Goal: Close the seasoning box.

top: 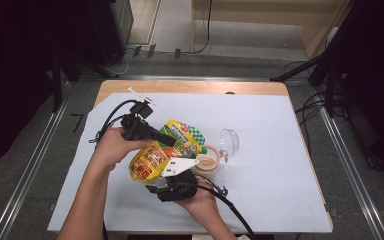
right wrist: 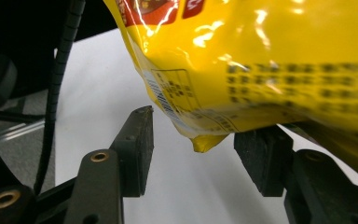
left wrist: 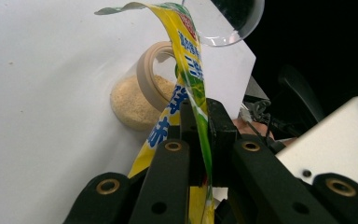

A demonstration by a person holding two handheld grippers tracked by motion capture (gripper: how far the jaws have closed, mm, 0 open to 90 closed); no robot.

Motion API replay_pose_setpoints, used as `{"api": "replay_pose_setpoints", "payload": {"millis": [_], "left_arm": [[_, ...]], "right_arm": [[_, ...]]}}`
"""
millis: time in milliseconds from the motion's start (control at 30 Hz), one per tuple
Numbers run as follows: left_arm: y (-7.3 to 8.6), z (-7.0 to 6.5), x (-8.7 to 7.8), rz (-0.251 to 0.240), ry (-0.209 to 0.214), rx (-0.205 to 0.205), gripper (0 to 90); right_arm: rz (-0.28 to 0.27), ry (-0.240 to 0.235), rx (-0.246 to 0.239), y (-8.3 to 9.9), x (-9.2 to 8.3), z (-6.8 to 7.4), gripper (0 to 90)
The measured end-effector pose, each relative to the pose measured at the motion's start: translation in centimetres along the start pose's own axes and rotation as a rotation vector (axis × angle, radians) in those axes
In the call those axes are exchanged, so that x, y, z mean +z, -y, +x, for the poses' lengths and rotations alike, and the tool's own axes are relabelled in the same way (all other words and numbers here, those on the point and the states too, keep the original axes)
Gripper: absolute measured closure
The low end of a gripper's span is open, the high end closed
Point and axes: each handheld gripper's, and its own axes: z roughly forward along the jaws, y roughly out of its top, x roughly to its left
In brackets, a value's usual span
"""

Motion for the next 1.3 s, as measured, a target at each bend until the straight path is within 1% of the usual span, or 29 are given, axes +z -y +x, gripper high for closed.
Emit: {"api": "replay_pose_setpoints", "payload": {"millis": [167,367,433,467,533,633,733,933,1033,1133,1233,1300], "left_arm": [[0.2,0.0,-0.6,-0.009,0.024,0.015,88.0],[0.5,0.1,-1.4,-0.025,0.047,0.021,88.5],[0.6,0.1,-1.6,-0.041,0.043,0.030,88.4],[0.6,0.0,-1.8,-0.045,0.045,0.041,88.4],[0.8,0.0,-2.2,-0.061,0.057,0.045,88.6],[1.0,0.1,-2.6,-0.071,0.061,0.047,88.7],[1.2,0.3,-2.9,-0.075,0.061,0.044,88.6],[1.5,0.6,-3.4,-0.089,0.084,0.050,88.9],[1.7,0.7,-3.5,-0.087,0.089,0.052,89.2],[1.8,1.0,-3.7,-0.105,0.092,0.045,89.4],[2.0,1.1,-4.1,-0.115,0.088,0.046,89.4],[2.1,1.3,-4.3,-0.127,0.091,0.039,89.4]], "right_arm": [[-0.014,0.006,-0.005,0.0,-0.2,-0.1,48.1],[-0.029,0.011,-0.006,0.0,-0.5,-0.2,48.0],[-0.029,0.008,-0.002,0.0,-0.6,-0.2,47.8],[-0.033,0.011,-0.001,0.0,-0.6,-0.2,47.6],[-0.045,0.015,0.001,-0.1,-0.8,-0.4,47.6],[-0.050,0.017,0.014,-0.1,-1.0,-0.5,47.2],[-0.062,0.025,0.014,-0.2,-1.3,-0.7,46.9],[-0.061,0.033,0.019,0.0,-1.9,-0.7,46.9],[-0.061,0.037,0.021,0.1,-2.2,-0.8,46.9],[-0.063,0.041,0.023,0.1,-2.7,-0.9,46.9],[-0.071,0.022,0.046,0.0,-3.3,-1.0,45.2],[-0.092,0.009,0.063,-0.1,-3.9,-1.0,45.2]]}}
